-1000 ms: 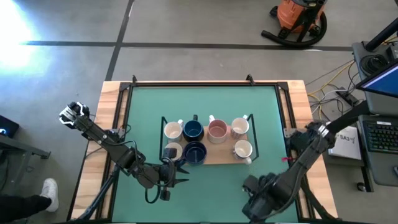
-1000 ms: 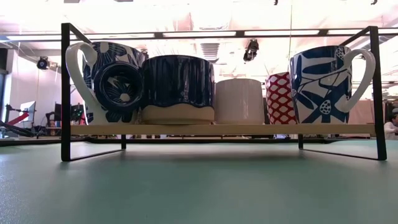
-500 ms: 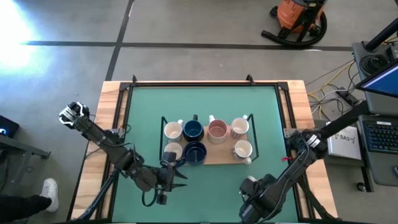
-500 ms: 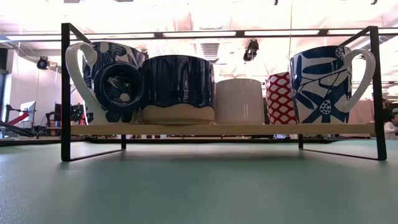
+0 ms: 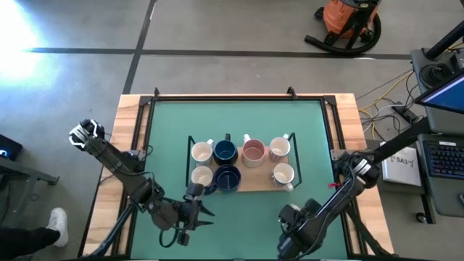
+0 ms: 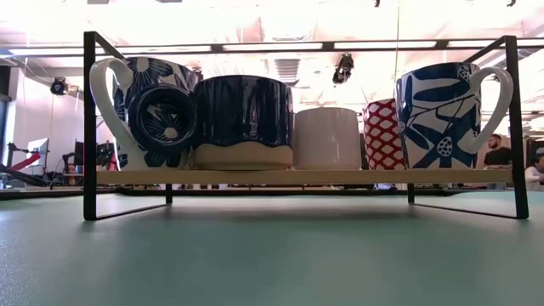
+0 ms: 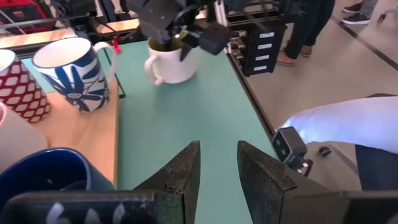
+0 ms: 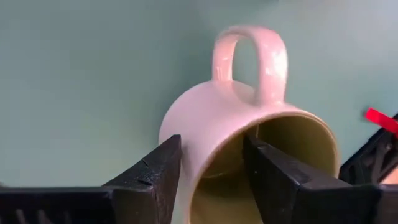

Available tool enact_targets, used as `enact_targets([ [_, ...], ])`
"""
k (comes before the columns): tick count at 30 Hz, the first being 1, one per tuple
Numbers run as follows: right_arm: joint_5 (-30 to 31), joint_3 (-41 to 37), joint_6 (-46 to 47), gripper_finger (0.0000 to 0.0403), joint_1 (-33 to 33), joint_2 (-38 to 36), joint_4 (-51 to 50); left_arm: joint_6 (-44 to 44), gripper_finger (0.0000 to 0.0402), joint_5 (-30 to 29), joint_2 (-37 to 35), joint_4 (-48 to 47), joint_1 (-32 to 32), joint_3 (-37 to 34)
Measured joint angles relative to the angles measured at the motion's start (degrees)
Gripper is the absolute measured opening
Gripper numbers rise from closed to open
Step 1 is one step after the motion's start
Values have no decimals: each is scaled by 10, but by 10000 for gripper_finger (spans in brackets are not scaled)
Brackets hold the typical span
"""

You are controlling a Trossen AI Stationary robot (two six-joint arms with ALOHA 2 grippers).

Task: Place coffee mugs
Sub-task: Put the green mug on the shelf

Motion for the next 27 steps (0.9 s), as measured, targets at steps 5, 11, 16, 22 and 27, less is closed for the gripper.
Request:
enact_targets([
  [5, -3, -14, -22, 119, -1, 0, 14, 0, 89, 0, 0, 6, -6, 0],
  [11, -16, -11, -113, 24, -4, 0, 85, 3, 89, 0, 0, 7, -6, 0],
  [16, -17, 5, -204, 17, -15, 0, 114, 4, 89, 0, 0, 7, -6, 0],
  [22, 1, 29, -349, 17, -43, 0, 135, 4, 89, 0, 0, 7, -6, 0],
  [27, 23, 35, -473, 16, -82, 0, 155, 4, 89, -1, 0, 7, -6, 0],
])
